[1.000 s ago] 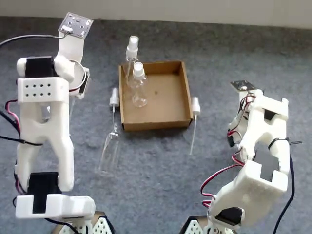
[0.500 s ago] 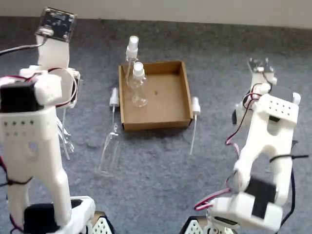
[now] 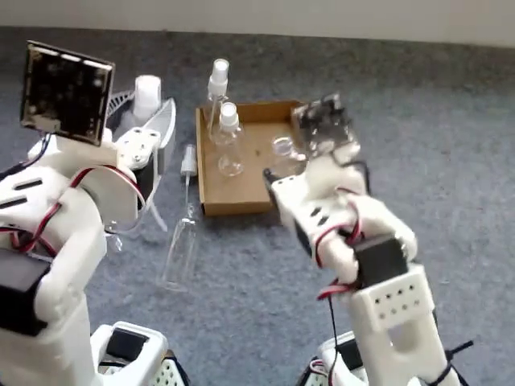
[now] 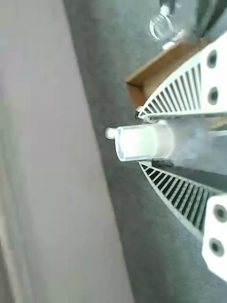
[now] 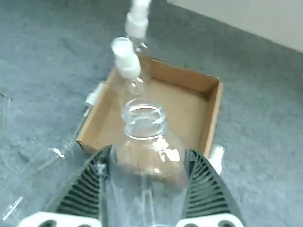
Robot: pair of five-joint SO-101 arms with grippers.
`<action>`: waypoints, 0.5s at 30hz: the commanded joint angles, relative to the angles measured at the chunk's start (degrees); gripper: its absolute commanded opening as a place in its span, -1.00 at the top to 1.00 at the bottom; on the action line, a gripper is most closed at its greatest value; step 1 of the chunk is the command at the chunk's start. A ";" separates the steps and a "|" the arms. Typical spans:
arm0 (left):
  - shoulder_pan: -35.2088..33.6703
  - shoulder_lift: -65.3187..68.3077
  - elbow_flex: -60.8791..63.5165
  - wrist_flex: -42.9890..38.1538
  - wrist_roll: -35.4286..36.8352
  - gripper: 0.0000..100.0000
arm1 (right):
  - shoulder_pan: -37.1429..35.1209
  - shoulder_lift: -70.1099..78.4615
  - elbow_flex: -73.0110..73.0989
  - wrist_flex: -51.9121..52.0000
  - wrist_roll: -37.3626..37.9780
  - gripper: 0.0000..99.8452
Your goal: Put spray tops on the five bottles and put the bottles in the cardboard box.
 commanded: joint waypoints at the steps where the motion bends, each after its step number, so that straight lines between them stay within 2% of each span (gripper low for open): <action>1: 3.30 -0.31 -1.98 -12.40 0.88 0.95 | -3.30 -10.15 13.76 -15.16 -1.76 0.99; 3: 4.26 1.10 -1.98 -17.67 1.32 0.99 | -5.05 -14.73 21.32 -20.18 -1.67 0.99; 7: 6.55 4.26 -2.07 -23.65 1.58 0.99 | -7.78 -21.85 30.99 -21.05 -1.49 0.99; 15: 11.91 8.92 -2.42 -24.53 1.58 0.99 | -11.38 -32.04 35.38 -21.14 2.37 0.99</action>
